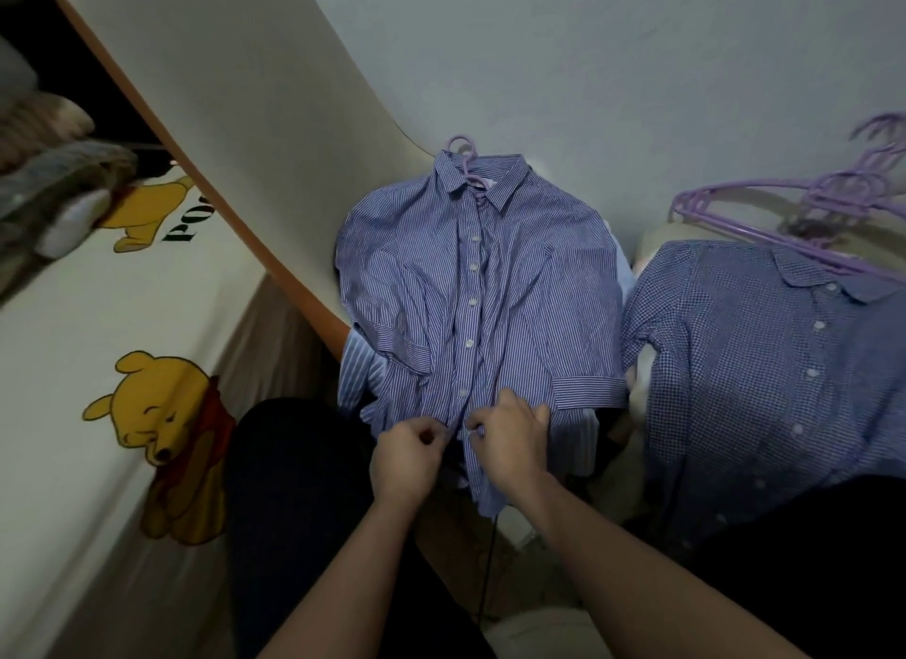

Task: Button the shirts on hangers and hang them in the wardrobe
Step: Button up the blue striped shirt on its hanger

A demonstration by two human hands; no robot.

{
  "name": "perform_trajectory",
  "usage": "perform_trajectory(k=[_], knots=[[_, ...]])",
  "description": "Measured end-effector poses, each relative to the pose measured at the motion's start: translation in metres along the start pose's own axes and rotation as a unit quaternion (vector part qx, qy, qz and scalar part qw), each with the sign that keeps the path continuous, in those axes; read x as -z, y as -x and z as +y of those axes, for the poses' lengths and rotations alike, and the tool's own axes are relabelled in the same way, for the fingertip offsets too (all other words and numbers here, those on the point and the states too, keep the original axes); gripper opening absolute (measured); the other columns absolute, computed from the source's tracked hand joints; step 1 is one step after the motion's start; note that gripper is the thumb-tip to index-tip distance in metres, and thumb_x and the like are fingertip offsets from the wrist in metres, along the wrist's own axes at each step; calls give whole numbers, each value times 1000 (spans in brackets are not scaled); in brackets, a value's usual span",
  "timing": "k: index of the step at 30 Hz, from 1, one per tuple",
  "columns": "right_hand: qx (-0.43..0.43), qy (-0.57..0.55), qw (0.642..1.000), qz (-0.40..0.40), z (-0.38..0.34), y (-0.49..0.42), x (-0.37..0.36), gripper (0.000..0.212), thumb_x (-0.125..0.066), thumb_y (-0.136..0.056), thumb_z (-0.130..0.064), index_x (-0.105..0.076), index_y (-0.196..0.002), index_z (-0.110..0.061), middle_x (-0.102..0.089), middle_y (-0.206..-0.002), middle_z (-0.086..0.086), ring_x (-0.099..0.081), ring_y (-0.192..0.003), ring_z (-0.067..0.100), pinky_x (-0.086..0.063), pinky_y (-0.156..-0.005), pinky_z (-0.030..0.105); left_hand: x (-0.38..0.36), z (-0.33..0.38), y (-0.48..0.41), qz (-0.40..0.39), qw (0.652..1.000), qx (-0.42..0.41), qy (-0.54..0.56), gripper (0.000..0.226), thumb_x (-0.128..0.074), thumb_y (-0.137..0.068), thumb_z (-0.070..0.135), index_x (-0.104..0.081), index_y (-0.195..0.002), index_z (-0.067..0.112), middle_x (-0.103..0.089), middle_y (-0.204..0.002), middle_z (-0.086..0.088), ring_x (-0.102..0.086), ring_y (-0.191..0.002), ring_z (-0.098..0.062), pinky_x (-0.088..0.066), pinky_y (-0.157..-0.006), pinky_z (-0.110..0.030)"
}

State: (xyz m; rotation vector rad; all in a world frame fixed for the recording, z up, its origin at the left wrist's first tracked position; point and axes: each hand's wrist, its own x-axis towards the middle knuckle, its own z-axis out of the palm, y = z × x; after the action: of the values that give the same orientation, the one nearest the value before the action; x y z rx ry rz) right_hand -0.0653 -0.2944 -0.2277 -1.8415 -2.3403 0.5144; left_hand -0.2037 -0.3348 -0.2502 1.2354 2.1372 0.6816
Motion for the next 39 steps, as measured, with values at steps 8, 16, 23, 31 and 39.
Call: perform_trajectory(k=[8,16,23,31,39], knots=[[-24,57,998,20,-7,-4,-14,17,-54,-94,-24,-68,-102,-28,-50,-114,0,-46,-112,22,-31,-94,40,0,-3,-3,-16,1000,-11,1,4,-73,-84,31,-74,-80,29,-73,-86,11,-68,-82,-13,-57,-77,-32],[0,13,999,31,1,2,-19,11,-60,-90,-25,-70,-84,-25,-48,-98,-3,-47,-103,20,-15,-76,35,-4,1,-3,-52,999,9,7,9,-73,-87,26,-76,-79,27,-74,-81,10,-68,-79,-11,-54,-74,-26],[-63,-97,993,-7,0,8,-13,9,-67,-88,-31,-71,-79,-31,-48,-104,-8,-41,-113,15,-18,-82,35,-2,2,-3,-69,996,19,59,16,-80,-83,22,-75,-71,31,-74,-77,12,-69,-78,-8,-51,-70,-20],[-81,-179,980,-2,-3,15,-8,33,-67,-89,-18,-62,-60,-33,-51,-96,-6,-48,-106,21,-41,-93,39,1,1,3,-89,982,19,165,19,-71,-87,11,-79,-71,15,-75,-69,0,-69,-65,-15,-56,-67,-26],[-120,-441,888,-43,6,19,-8,22,-68,-88,0,-73,-70,-13,-68,-69,-2,-63,-71,10,-49,-72,26,11,3,7,-138,944,50,296,4,-72,-86,-4,-75,-89,-6,-69,-61,-4,-63,-54,-6,-52,-59,-16]])
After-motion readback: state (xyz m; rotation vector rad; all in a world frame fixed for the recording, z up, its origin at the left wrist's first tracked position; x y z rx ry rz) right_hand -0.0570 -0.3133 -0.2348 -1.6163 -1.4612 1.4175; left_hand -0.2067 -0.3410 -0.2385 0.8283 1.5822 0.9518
